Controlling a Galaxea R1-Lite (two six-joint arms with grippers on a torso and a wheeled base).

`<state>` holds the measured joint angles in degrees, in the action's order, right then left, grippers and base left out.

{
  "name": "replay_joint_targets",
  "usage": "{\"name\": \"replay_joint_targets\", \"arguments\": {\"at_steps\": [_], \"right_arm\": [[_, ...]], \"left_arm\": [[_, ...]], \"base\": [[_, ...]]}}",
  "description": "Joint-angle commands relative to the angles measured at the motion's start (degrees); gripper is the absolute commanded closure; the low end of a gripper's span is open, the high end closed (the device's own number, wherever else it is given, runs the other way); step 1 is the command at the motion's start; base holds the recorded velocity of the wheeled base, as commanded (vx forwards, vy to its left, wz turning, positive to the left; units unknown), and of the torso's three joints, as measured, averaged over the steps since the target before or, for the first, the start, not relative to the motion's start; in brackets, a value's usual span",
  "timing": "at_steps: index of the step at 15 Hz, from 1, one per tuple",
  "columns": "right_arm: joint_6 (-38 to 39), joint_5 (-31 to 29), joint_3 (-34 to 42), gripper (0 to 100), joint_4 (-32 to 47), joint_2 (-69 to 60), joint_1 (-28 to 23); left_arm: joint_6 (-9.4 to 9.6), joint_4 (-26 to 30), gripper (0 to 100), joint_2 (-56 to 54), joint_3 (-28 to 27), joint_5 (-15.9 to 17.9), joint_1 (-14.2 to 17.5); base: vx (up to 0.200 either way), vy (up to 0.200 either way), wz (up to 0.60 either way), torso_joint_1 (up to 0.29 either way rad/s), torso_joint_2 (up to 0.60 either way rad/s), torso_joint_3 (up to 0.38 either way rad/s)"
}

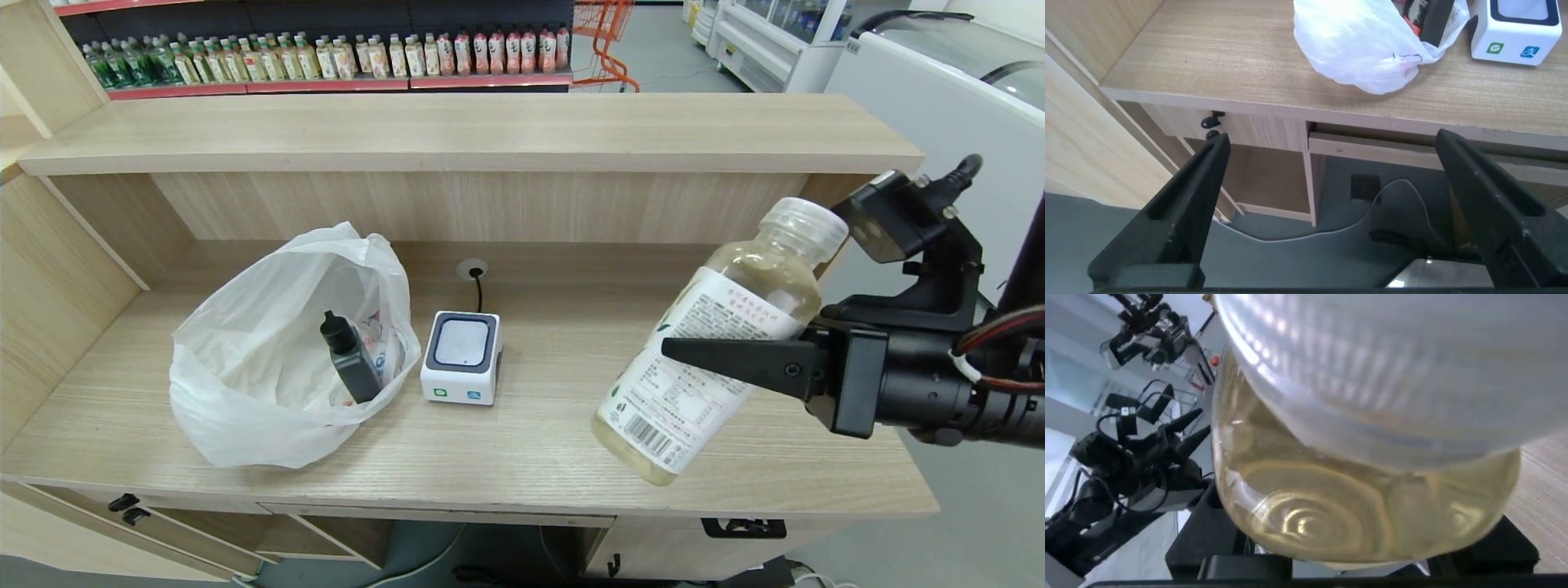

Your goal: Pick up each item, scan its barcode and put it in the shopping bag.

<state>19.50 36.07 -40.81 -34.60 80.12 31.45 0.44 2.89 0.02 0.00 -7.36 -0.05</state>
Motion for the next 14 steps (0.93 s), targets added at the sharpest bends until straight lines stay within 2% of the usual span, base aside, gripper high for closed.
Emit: {"name": "replay_joint_targets", "arguments": {"at_steps": [1,2,5,8,14], "right_arm": [[0.0,0.1,-0.7,100,3.7,-2.5,1.2],[-0.1,0.5,-0.7,100,6.6,-3.7,2.8],[-0.3,0.9,0.7,100,8.4,-4.6,5.8],[-0.4,6.1,-1.1,100,8.6,-4.4,6.2],[-3.2,5.9,-1.2,100,8.6,-4.0,6.0]], "left_arm": [[0.00,0.0,0,0.0,0.0,0.0,0.0],[0.00,0.0,0,0.0,0.0,0.0,0.0],[0.00,0.0,0,0.0,0.0,0.0,0.0],[0.00,0.0,0,0.0,0.0,0.0,0.0],[0.00,0.0,0,0.0,0.0,0.0,0.0]], "base": [[0.000,0.000,0.00,0.000,0.00,0.000],[0.000,0.000,0.00,0.000,0.00,0.000],[0.000,0.000,0.00,0.000,0.00,0.000],[0.000,0.000,0.00,0.000,0.00,0.000],[0.000,0.000,0.00,0.000,0.00,0.000]]}}
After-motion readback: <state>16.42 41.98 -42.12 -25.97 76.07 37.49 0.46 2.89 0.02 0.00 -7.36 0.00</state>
